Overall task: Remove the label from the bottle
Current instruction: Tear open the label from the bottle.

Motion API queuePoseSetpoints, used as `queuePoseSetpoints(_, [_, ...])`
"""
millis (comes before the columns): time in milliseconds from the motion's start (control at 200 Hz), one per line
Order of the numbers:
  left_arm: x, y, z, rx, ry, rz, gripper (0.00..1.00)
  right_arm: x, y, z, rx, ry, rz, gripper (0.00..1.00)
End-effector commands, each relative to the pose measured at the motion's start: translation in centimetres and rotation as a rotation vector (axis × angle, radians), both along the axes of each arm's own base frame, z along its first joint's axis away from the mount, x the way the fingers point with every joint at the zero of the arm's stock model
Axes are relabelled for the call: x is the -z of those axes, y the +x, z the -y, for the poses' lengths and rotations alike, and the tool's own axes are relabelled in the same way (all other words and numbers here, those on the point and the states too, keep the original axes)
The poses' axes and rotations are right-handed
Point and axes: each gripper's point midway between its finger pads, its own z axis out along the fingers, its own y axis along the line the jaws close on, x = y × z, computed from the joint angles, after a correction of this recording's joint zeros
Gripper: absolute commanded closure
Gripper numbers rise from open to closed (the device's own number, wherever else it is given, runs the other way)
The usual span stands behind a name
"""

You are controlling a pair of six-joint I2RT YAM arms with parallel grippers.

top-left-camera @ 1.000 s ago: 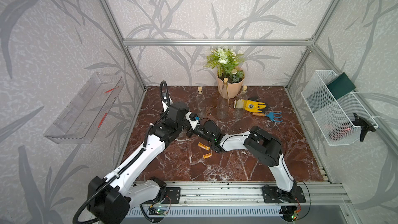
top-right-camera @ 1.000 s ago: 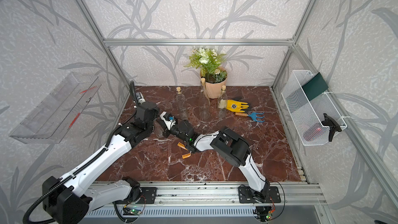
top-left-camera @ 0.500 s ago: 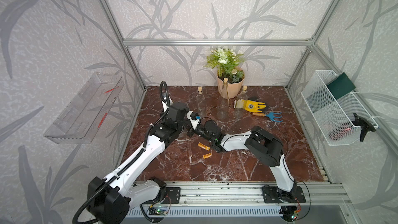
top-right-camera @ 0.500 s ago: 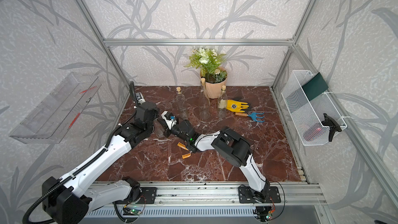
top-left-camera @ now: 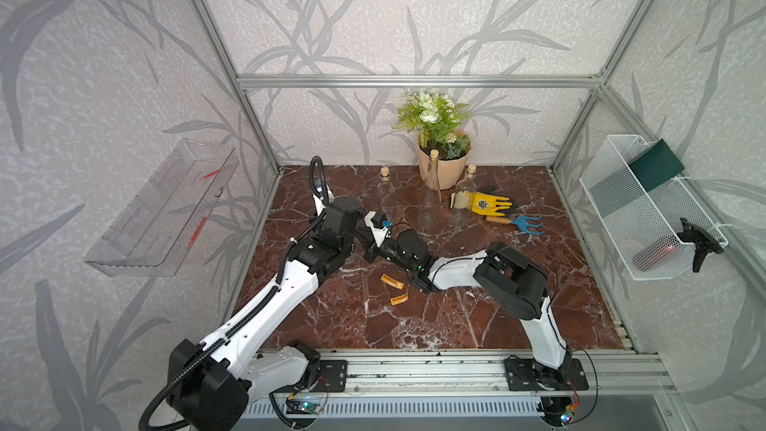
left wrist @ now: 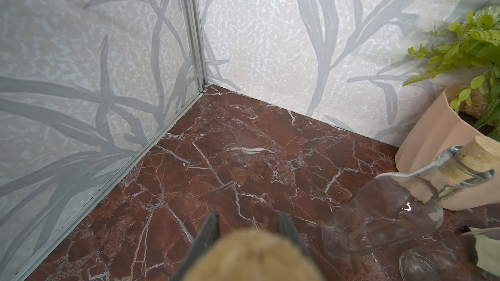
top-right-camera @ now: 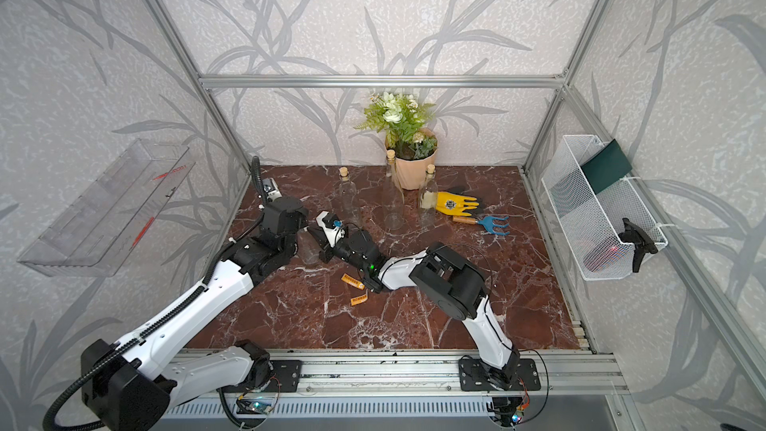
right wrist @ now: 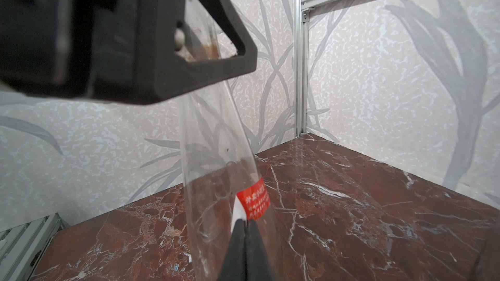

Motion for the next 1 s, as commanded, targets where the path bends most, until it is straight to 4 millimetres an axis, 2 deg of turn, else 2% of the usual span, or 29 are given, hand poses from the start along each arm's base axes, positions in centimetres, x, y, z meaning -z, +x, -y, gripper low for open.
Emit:
queuePoseSetpoints(0, [-0.7, -0.2, -0.5, -0.031, -0.02, 0.039, 1.0, -2.6, 0.2, 1.0, 0.003, 0.059, 0.018, 1.0])
queuePoseSetpoints(445, [-0.6, -0.2, -0.2, -0.016, -0.024, 0.036, 1.0, -2.7, -0.8, 1.0, -0.06, 0.079, 0.009, 1.0])
queuePoseSetpoints(710, [-0.8, 0.1, 2.4, 0.173, 0.024, 0.032, 1.0, -3.2, -1.1, 1.3, -0.067, 0.074, 0.016, 1.0])
queuePoseSetpoints(995, [-0.6, -0.6, 3.2, 0.273, 0.076, 0.021, 1.0, -3.4, -1.0, 1.8, -0.057, 0.068, 0.019, 1.0])
